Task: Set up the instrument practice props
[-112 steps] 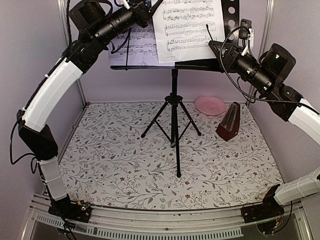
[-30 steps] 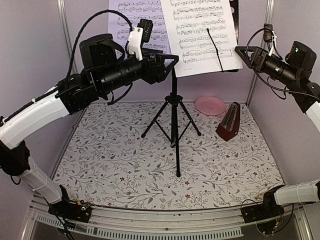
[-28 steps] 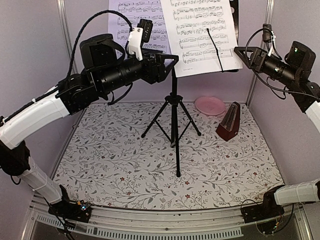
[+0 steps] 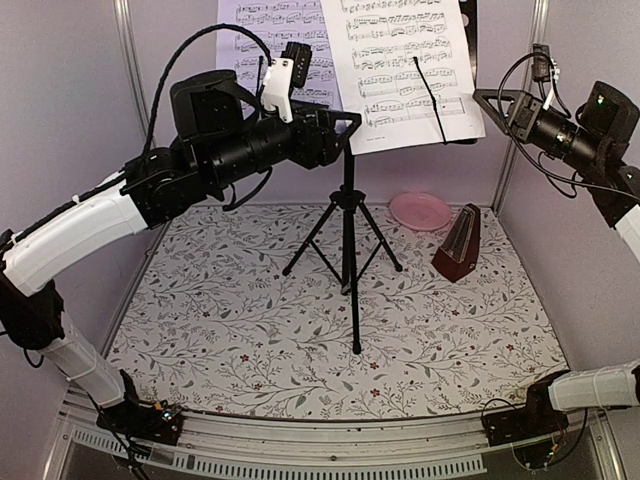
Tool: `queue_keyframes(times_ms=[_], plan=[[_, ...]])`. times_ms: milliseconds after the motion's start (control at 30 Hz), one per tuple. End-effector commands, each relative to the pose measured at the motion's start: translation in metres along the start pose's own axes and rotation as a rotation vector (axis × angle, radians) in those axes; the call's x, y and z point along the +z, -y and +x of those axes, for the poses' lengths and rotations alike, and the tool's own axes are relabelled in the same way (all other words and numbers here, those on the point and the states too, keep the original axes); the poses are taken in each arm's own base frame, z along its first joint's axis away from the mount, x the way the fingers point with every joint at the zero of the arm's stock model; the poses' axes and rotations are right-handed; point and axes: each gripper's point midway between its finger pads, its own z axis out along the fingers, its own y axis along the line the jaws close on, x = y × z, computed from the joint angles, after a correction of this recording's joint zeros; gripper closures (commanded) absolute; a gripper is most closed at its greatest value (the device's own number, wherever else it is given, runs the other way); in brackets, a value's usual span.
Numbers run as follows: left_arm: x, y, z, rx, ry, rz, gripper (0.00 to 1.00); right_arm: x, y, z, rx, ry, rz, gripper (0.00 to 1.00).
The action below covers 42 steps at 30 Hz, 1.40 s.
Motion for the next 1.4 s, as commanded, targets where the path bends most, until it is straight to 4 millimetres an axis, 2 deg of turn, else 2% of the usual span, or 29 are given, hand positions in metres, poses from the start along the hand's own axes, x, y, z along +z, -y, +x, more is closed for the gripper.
queue_keyframes(times_ms=[0, 133, 267, 333, 500, 800, 1000, 1367], plan=[[0.000, 0.005, -0.009, -0.004, 0.023, 0.003, 0.32, 0.003, 0.006, -0.001, 0.010, 0.014, 0.018, 0.64], [0.001, 0.006, -0.008, 0.002, 0.021, 0.008, 0.32, 0.007, 0.006, 0.003, 0.021, 0.000, 0.001, 0.64], [0.002, 0.005, -0.007, 0.008, 0.020, 0.003, 0.31, 0.010, 0.000, 0.007, 0.038, -0.012, -0.047, 0.73], [0.004, 0.004, -0.006, 0.012, 0.015, -0.003, 0.31, 0.010, 0.000, 0.007, 0.044, -0.015, -0.053, 0.74], [0.005, 0.004, -0.003, 0.013, 0.008, -0.006, 0.31, 0.008, 0.005, 0.007, 0.048, -0.006, -0.017, 0.65], [0.004, 0.004, -0.006, 0.010, 0.015, -0.003, 0.31, 0.000, 0.005, 0.006, 0.040, -0.002, 0.014, 0.64], [0.004, 0.004, -0.006, 0.012, 0.016, -0.004, 0.31, -0.009, 0.007, 0.007, 0.035, 0.009, 0.050, 0.57], [0.004, 0.004, -0.007, 0.010, 0.019, -0.002, 0.31, 0.000, 0.004, 0.020, 0.076, -0.040, -0.012, 0.63]])
